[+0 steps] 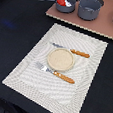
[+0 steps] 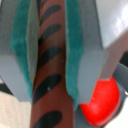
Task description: Place the fish, sausage, and tomato into the frying pan.
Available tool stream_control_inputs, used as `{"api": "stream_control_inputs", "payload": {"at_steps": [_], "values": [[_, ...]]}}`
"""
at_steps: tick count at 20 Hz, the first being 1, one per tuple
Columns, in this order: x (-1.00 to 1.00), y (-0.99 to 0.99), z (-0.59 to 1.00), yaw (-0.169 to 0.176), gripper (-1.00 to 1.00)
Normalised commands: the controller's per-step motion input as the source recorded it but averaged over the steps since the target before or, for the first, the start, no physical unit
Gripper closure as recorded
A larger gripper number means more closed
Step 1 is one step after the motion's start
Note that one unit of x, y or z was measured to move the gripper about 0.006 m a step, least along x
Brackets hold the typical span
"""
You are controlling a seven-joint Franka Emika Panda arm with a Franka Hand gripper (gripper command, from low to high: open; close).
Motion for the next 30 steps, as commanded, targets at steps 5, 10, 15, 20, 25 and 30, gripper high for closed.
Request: {"api": "stream_control_inputs", "payload": {"at_steps": [5,10,15,20,25,30], "values": [[0.28,0.74,-0.02,-0.106,1.0],[0.33,0.54,-0.06,-0.083,1.0],[0.3,0.19,-0.19,-0.054,1.0],[0.33,0.23,-0.19,-0.053,1.0],[0.3,0.32,-0.15,-0.049,1.0],[0.25,0.25,-0.17,-0.046,1.0]]}}
